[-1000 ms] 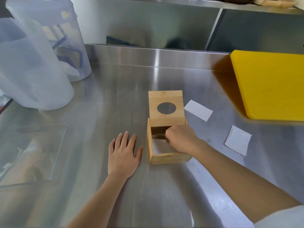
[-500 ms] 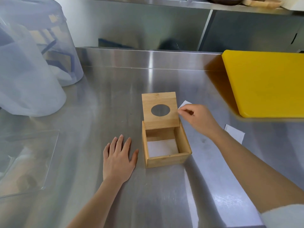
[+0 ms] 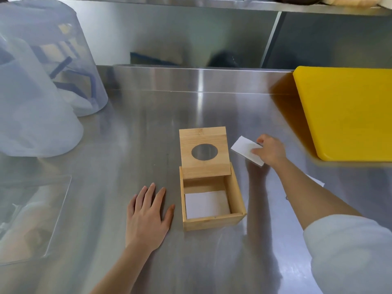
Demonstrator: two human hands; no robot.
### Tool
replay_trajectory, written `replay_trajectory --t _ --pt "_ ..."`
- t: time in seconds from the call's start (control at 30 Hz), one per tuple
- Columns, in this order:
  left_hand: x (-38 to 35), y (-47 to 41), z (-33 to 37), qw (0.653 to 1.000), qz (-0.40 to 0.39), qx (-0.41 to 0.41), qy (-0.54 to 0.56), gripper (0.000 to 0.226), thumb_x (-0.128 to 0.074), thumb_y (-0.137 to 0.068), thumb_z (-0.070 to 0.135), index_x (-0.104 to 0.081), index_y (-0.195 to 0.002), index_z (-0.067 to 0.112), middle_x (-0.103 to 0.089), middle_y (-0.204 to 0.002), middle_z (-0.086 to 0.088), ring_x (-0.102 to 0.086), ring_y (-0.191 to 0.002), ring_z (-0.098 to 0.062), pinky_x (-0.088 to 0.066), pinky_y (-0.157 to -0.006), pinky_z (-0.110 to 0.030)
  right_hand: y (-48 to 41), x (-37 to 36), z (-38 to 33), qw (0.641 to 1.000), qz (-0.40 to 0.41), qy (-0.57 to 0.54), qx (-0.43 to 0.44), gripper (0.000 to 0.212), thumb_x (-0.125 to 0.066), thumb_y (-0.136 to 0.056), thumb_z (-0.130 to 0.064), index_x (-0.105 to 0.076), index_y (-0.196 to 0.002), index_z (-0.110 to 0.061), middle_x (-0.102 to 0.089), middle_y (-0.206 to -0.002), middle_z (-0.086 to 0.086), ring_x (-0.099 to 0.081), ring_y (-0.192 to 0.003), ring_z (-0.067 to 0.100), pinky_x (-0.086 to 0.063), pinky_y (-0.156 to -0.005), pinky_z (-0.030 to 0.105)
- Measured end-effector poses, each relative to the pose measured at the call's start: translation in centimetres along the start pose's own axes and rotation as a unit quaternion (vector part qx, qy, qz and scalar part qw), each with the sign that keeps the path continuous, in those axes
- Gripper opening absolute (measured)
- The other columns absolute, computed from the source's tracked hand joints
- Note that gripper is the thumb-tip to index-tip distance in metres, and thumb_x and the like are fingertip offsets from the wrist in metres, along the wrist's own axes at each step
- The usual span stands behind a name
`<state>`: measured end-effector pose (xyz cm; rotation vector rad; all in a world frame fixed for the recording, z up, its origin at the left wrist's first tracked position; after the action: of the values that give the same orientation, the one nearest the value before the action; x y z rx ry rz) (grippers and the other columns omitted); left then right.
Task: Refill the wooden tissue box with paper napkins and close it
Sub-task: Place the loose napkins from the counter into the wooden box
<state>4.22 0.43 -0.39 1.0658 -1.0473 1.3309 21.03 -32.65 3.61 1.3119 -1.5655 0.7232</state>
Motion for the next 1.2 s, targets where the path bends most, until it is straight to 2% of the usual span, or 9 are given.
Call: replay_trajectory --t 0.13,0.3,0.4,0.5,0.6,0.7,0.83,1.0,1.2 --pt "0.1 0.1 0.0 1.0 -0.013 0.001 0.005 0.064 -0.014 -0.089 0.059 -0.051 -0.125 0.021 -0.053 -0.134 -0.009 -0.044 -0.126 -0.029 -0.017 -0.103 -0.037 -0.5 -0.8 0.9 0.997 -0.065 -0.01 -0.039 0.054 -0.077 -0.069 -0.038 -0.049 -0.11 -0.016 -0.058 -0.116 0.012 -0.043 -0.114 0.033 -0.028 -0.092 0.041" --pt "0.1 0.1 0.1 1.0 -0.014 0.005 0.019 0.066 -0.012 -0.088 0.061 -0.051 -0.126 0.023 -0.052 -0.135 -0.008 -0.043 -0.127 -0.028 -0.018 -0.103 -0.036 -1.1 -0.7 1.0 0.991 -0.122 0.0 -0.046 0.033 -0.074 -0.071 -0.039 -0.051 -0.083 -0.018 -0.062 -0.101 0.011 -0.051 -0.101 0.031 -0.023 -0.08 0.039" --pt "0.2 0.1 0.1 1.0 -0.011 0.007 0.023 0.067 -0.011 -0.087 0.062 -0.05 -0.126 0.023 -0.052 -0.135 -0.008 -0.042 -0.128 -0.027 -0.018 -0.103 -0.036 -1.4 -0.6 0.8 0.985 -0.133 -0.091 -0.055 0.024 -0.062 -0.081 -0.032 -0.053 -0.07 -0.014 -0.064 -0.092 0.015 -0.057 -0.093 0.034 -0.031 -0.088 0.045" --pt "0.4 0.1 0.1 1.0 -0.01 0.006 0.024 0.067 -0.011 -0.087 0.062 -0.05 -0.126 0.024 -0.052 -0.135 -0.007 -0.043 -0.128 -0.027 -0.018 -0.103 -0.036 -1.2 0.0 0.5 0.981 -0.147 -0.12 -0.049 0.023 -0.049 -0.091 -0.023 -0.058 -0.079 -0.005 -0.059 -0.087 0.015 -0.055 -0.092 0.035 -0.034 -0.086 0.043" --pt "0.3 0.1 0.1 1.0 -0.011 0.007 0.026 0.068 -0.01 -0.087 0.062 -0.051 -0.125 0.023 -0.053 -0.134 -0.008 -0.043 -0.127 -0.028 -0.021 -0.103 -0.038 -0.8 0.9 0.5 0.989 -0.134 -0.065 -0.013 0.027 -0.049 -0.092 -0.023 -0.059 -0.069 -0.012 -0.06 -0.087 0.011 -0.055 -0.101 0.037 -0.034 -0.091 0.046" --pt "0.3 0.1 0.1 1.0 -0.013 0.002 0.023 0.064 -0.016 -0.088 0.06 -0.052 -0.124 0.022 -0.054 -0.133 -0.009 -0.044 -0.126 -0.028 -0.02 -0.103 -0.037 0.0 2.5 -0.5 0.996 -0.087 -0.012 0.032 0.019 -0.057 -0.09 -0.024 -0.071 -0.091 -0.011 -0.064 -0.101 0.012 -0.055 -0.1 0.031 -0.04 -0.097 0.049" --pt "0.4 0.2 0.2 1.0 -0.006 0.0 0.019 0.055 -0.029 -0.086 0.054 -0.054 -0.122 0.021 -0.055 -0.132 -0.01 -0.046 -0.125 -0.03 -0.018 -0.101 -0.036 2.7 6.5 -2.9 0.989 -0.071 -0.051 0.116 0.021 -0.06 -0.089 -0.019 -0.069 -0.099 -0.002 -0.054 -0.092 0.007 -0.05 -0.09 0.024 -0.042 -0.075 0.034" --pt "0.3 0.2 0.1 1.0 0.003 0.0 0.017 0.056 -0.029 -0.085 0.054 -0.054 -0.123 0.021 -0.055 -0.132 -0.009 -0.045 -0.125 -0.029 -0.02 -0.102 -0.038 8.1 10.6 -5.3 0.955 -0.216 -0.111 0.173 0.013 -0.064 -0.086 -0.017 -0.072 -0.076 -0.014 -0.056 -0.072 -0.007 -0.052 -0.077 0.015 -0.038 -0.065 0.022" --pt "0.2 0.2 0.1 1.0 0.017 0.0 0.012 0.058 -0.026 -0.085 0.055 -0.053 -0.125 0.022 -0.053 -0.134 -0.009 -0.044 -0.127 -0.029 -0.029 -0.104 -0.044 14.2 10.3 -9.7 0.843 -0.463 -0.097 0.256 0.024 -0.066 -0.081 -0.008 -0.073 -0.065 -0.024 -0.055 -0.059 -0.015 -0.052 -0.061 -0.002 -0.041 -0.06 0.008"
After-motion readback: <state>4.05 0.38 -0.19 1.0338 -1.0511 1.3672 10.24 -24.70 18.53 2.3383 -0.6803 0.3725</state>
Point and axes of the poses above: each hand's wrist, its own y-axis away from the middle knuckle, its own x-axis out of the back of the hand, z = x × y, the point moved 4 cm from there along -y, towards the middle knuckle
